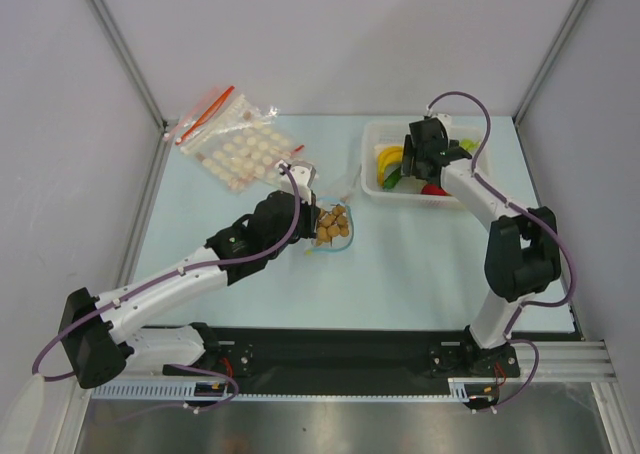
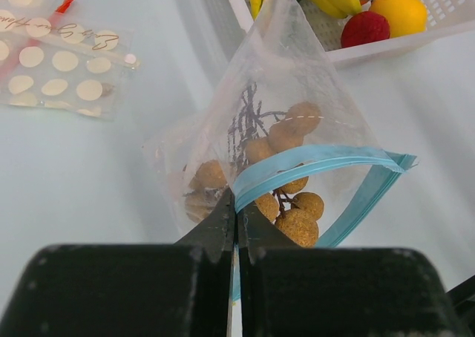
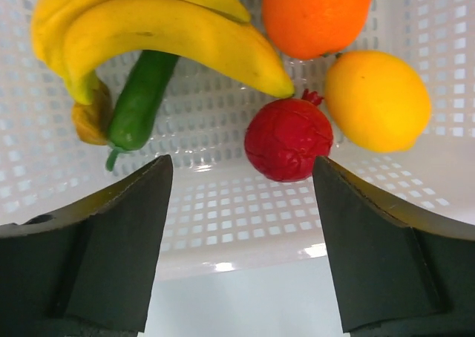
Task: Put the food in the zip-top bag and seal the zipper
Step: Pick up the fake fruit from the bin, then place the fake fruit at the center of the board.
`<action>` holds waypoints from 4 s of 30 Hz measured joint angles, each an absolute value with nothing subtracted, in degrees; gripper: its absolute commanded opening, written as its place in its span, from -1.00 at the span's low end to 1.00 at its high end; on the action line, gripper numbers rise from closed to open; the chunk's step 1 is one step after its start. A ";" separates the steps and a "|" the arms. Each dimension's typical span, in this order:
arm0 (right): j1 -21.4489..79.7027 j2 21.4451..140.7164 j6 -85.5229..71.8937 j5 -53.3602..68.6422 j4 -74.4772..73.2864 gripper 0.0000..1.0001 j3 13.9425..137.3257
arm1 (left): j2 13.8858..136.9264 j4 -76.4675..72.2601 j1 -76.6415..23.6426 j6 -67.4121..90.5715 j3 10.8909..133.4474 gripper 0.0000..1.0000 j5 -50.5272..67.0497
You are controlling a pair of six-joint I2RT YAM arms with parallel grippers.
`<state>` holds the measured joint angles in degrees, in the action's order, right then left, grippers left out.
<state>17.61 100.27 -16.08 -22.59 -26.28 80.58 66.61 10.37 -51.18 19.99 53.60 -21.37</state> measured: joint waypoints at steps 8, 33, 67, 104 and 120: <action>15.03 103.24 -16.01 -24.62 -26.46 0.58 80.58 | 66.61 10.39 -51.18 19.94 53.60 -0.99 -21.34; 13.43 92.64 -20.86 -16.56 -23.86 -0.21 72.64 | 66.76 10.41 -51.18 19.90 53.60 -0.99 -20.56; 64.60 50.76 2.87 -17.54 15.38 -0.39 36.12 | 71.33 14.70 -51.18 24.01 57.56 -0.98 -6.50; 46.37 58.81 -10.33 -5.87 13.91 -0.50 34.72 | 71.88 2.48 -43.00 32.99 52.18 -0.99 21.54; 38.44 55.18 -16.58 -5.89 -0.80 -0.59 38.04 | 84.14 -21.47 -43.18 41.23 47.33 -0.99 28.01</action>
